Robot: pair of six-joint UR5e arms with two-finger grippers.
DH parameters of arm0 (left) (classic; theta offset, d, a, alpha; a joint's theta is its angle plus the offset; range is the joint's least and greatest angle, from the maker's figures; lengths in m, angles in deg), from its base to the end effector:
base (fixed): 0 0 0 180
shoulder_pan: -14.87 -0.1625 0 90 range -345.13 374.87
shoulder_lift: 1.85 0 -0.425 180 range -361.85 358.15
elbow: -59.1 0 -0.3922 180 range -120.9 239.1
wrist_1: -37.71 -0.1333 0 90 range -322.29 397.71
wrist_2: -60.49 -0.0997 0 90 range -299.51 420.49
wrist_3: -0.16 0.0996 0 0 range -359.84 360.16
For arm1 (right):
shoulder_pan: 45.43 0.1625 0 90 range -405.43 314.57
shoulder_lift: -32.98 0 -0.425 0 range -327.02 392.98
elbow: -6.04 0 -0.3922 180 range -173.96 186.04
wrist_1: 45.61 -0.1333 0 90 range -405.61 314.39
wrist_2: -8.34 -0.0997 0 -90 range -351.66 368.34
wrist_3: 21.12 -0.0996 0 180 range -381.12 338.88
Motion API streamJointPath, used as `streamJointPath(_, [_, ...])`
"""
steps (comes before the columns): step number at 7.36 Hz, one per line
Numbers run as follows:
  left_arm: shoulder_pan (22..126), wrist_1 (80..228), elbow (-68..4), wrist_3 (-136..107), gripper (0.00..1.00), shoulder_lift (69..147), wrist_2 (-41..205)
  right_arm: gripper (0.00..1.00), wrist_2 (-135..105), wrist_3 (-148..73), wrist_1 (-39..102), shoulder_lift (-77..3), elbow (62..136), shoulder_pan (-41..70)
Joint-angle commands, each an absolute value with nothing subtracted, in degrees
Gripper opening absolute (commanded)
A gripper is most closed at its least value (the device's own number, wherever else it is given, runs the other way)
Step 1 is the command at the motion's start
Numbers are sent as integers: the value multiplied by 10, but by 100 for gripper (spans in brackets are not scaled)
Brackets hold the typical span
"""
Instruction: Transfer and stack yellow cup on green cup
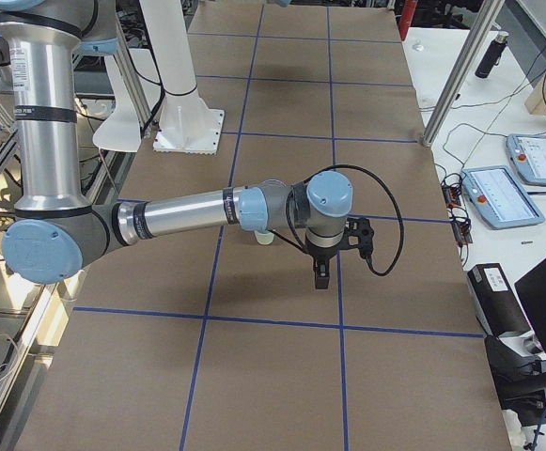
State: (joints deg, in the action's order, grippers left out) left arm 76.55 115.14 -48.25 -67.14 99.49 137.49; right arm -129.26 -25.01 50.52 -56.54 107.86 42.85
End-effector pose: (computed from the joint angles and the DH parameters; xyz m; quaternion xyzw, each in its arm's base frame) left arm 0.1240 -0.5583 0.4565 0.1766 0.0279 -0.3432 0.9221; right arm 0.0449 -0.4947 0.5600 0.0295 -0.4049 -0.0044 0.9139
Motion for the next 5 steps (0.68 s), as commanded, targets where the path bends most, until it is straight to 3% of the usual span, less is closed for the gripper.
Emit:
streamJointPath(1, [754,1339,-487,-600,0,1005,1457,100,-1294,-254,505,-565,1083,412])
streamJointPath(5, [704,1631,-478,-500,0,1006,1623,100,-1371,-390,492,-481,1086,339])
